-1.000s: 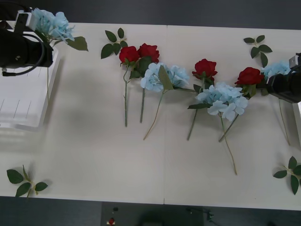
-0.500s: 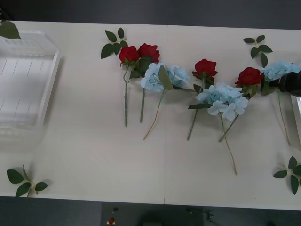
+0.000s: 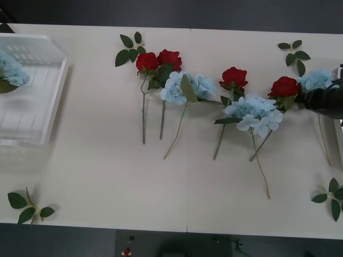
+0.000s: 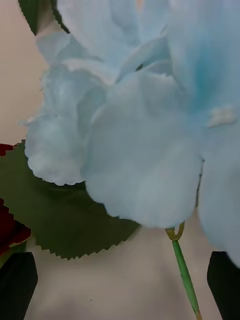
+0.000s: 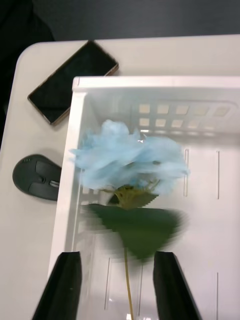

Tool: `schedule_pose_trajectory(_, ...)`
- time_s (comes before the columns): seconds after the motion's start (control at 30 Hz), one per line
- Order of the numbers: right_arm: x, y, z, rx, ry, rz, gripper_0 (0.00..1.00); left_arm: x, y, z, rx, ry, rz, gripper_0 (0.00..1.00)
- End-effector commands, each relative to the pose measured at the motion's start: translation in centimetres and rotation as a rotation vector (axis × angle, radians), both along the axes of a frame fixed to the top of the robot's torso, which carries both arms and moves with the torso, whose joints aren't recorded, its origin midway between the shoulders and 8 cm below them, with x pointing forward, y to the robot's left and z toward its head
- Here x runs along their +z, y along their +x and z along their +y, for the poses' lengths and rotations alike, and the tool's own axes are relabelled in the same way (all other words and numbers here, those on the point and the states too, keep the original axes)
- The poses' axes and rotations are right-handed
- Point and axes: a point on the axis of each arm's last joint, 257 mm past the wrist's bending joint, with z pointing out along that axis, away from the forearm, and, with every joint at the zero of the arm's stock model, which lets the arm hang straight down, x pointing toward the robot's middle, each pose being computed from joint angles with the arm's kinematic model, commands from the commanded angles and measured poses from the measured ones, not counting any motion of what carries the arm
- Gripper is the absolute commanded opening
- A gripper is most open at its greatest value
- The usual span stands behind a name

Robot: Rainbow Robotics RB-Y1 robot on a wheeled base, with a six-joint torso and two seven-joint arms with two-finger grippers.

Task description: Put the red flowers into the right box and the blue flowers into the left box

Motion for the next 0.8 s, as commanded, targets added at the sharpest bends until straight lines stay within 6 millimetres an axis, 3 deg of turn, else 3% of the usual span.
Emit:
schedule_pose_trajectory(0.03, 1.8, 1.7, 0.4, 0.009, -0.012, -0.055, 1.0, 1.6, 0.4, -2.3, -0.089, 0.068, -0.032, 1.0)
schedule_pose_trajectory(0.17, 1.0, 2.0, 0.4, -0.006, -0.006, -0.069, 1.0, 1.4, 0.6, -6.3, -0.187, 0.092, -0.035, 1.0)
schedule_pose_trajectory(0.23, 0.5, 2.1, 0.6, -0.01, -0.005, -0.074, 1.0, 1.3, 0.7, -9.1, -0.247, 0.093, -0.039, 1.0)
schedule_pose_trajectory(0.33, 0.2, 2.3, 0.9, -0.012, -0.005, -0.084, 1.0, 0.0, 0.8, -15.0, -0.346, 0.037, -0.019, 1.0)
schedule_pose_trajectory(0.5, 0.0, 2.3, 0.9, -0.008, -0.014, -0.081, 1.0, -2.1, 1.6, -21.6, -0.422, -0.065, 0.01, 1.0)
schedule_pose_trajectory(0.53, 0.0, 2.3, 0.9, -0.006, -0.017, -0.081, 0.93, -2.8, 1.9, -22.9, -0.434, -0.088, 0.021, 1.0)
schedule_pose_trajectory(0.57, 0.1, 2.3, 0.9, -0.006, -0.017, -0.083, 0.8, -3.1, 2.0, -23.6, -0.439, -0.1, 0.027, 1.0)
schedule_pose_trajectory(0.63, -0.1, 2.2, 0.9, -0.002, -0.023, -0.08, 0.08, -4.3, 2.7, -26.1, -0.461, -0.114, 0.046, 1.0)
schedule_pose_trajectory(0.67, -0.1, 2.2, 0.9, -0.003, -0.022, -0.078, 0.0, -4.6, 2.9, -26.7, -0.466, -0.119, 0.047, 1.0)
schedule_pose_trajectory(0.8, -0.1, 2.2, 0.9, -0.001, -0.025, -0.078, 0.0, -6.8, 4.0, -31.5, -0.5, -0.13, 0.046, 1.0)
